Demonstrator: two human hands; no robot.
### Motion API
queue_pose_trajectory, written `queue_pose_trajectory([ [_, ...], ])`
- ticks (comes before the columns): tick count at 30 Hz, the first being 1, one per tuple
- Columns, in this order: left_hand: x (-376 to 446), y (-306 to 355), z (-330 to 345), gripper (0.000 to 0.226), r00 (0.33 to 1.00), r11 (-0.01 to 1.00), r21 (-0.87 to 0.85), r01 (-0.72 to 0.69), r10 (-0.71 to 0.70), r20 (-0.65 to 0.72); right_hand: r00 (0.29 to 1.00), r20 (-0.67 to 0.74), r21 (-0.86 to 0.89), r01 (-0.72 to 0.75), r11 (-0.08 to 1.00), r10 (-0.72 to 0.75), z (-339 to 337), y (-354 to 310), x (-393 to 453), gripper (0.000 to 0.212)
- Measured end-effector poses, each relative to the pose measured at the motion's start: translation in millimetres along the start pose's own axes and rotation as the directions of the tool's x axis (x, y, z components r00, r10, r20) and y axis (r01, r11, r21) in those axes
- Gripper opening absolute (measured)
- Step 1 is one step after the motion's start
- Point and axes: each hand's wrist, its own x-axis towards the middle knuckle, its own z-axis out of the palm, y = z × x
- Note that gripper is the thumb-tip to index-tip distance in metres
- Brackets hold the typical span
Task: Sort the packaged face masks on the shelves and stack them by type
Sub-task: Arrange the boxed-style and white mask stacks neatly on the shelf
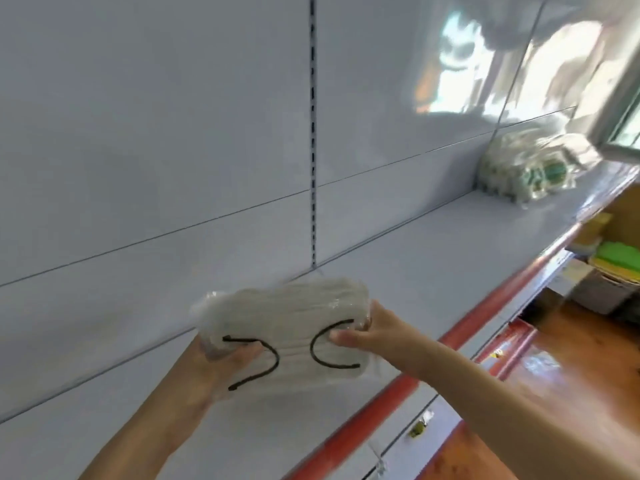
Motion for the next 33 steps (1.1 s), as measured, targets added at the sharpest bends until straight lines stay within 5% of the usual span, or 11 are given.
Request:
queue_pose_trajectory([
  [2, 20, 6, 34, 0.071, 0.999, 1.000, 0.021, 0.002, -0.003, 0.050, 0.989, -0.144, -0.028, 0.010, 1.000, -0.014, -31, 1, -12, 0.089],
  [4, 43, 13, 68, 0.064, 0.996, 0.999, 0.034, -0.005, 0.002, 0.091, 0.975, -0.219, -0.020, 0.027, 0.999, -0.031, -68, 1, -24, 0.089],
  [8, 100, 29, 142, 0.049, 0.975, 0.991, 0.122, -0.064, 0.036, 0.217, 0.960, -0.280, 0.049, 0.019, 0.999, -0.004, -152, 2, -49, 0.060],
  [13, 196, 35, 245, 0.062, 0.972, 0.982, 0.143, -0.127, 0.095, 0.214, 0.953, -0.303, 0.082, 0.046, 0.996, -0.019, -292, 26, -34, 0.048],
  [21, 389, 41, 408, 0.066, 0.989, 0.981, 0.153, -0.118, 0.130, -0.073, 0.981, -0.178, -0.078, 0.070, 0.994, -0.083, -547, 21, 91, 0.072],
  [23, 423, 44, 429, 0.064, 0.975, 0.975, 0.183, -0.129, 0.159, -0.158, 0.991, -0.097, -0.138, 0.080, 0.987, -0.094, -595, 10, 119, 0.094],
  [25, 444, 35, 439, 0.081, 0.967, 0.979, 0.194, -0.069, 0.113, -0.226, 0.996, -0.075, -0.260, 0.027, 0.965, -0.049, -623, 14, 143, 0.115],
  [28, 465, 17, 452, 0.108, 0.975, 0.978, 0.207, 0.016, 0.031, -0.220, 0.990, -0.131, -0.499, -0.113, 0.859, 0.054, -636, 44, 166, 0.119],
  [33, 488, 10, 478, 0.077, 0.962, 0.969, 0.242, -0.042, 0.105, -0.252, 0.965, -0.260, -0.411, -0.066, 0.909, -0.048, -628, 56, 176, 0.109],
])
